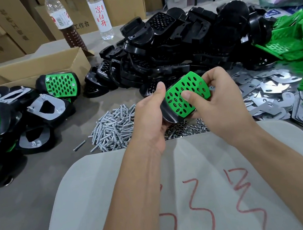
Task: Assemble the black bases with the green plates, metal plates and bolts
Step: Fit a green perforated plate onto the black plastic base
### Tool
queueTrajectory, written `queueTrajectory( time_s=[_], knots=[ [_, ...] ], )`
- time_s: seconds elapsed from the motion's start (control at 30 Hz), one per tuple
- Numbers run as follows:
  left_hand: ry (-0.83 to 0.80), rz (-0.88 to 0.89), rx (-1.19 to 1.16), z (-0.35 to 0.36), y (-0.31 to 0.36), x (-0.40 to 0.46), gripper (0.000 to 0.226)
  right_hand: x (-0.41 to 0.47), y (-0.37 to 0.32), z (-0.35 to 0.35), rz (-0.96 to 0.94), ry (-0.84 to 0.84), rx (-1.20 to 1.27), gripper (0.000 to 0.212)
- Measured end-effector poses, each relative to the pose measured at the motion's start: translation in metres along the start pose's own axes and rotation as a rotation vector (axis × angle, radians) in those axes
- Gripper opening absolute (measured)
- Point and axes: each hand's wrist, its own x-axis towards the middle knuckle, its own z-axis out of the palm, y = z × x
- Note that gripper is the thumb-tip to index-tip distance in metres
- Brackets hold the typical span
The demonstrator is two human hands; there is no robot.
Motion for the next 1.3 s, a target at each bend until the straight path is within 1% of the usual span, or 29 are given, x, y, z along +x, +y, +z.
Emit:
queueTrajectory(
  time_s=[0.17, 0.27, 0.37, 0.43, 0.57, 0.67, 0.8, 0.93, 1.1, 1.23, 1.3],
  knots=[
    [-0.008, -0.006, 0.02, 0.0, 0.003, -0.001, 0.043, 0.001, 0.001, -0.003, -0.004, -0.023, 0.011, 0.033],
    [0.008, 0.011, 0.024, 0.001, 0.007, -0.003, 0.049, 0.0, 0.001, -0.003, 0.01, -0.024, 0.1, 0.031],
    [0.028, 0.019, 0.006, 0.004, 0.008, -0.005, 0.054, 0.003, 0.001, -0.004, 0.009, -0.065, 0.156, 0.02],
    [0.039, 0.008, -0.009, 0.005, 0.008, -0.006, 0.053, 0.003, 0.002, -0.006, 0.015, -0.108, 0.197, 0.012],
    [0.06, 0.027, 0.018, 0.007, 0.007, -0.006, 0.047, 0.003, 0.003, -0.006, 0.011, -0.164, 0.242, 0.007],
    [0.073, 0.058, 0.01, 0.009, 0.005, -0.006, 0.048, 0.002, 0.003, -0.004, 0.015, -0.174, 0.26, 0.006],
    [0.086, 0.055, 0.006, 0.009, 0.003, -0.005, 0.049, 0.0, 0.003, -0.002, 0.035, -0.159, 0.265, 0.007],
    [0.088, 0.052, -0.019, 0.008, 0.003, -0.005, 0.047, 0.001, 0.002, -0.001, 0.094, -0.152, 0.26, 0.006],
    [0.094, 0.068, -0.047, 0.011, 0.002, -0.006, 0.041, 0.0, -0.002, -0.004, 0.111, -0.137, 0.282, 0.007],
    [0.088, 0.073, 0.013, 0.011, 0.001, -0.005, 0.034, 0.001, -0.002, -0.006, 0.144, -0.163, 0.298, 0.009],
    [0.077, 0.088, 0.034, 0.012, 0.001, -0.004, 0.039, 0.002, 0.0, -0.007, 0.155, -0.174, 0.311, 0.01]
  ],
)
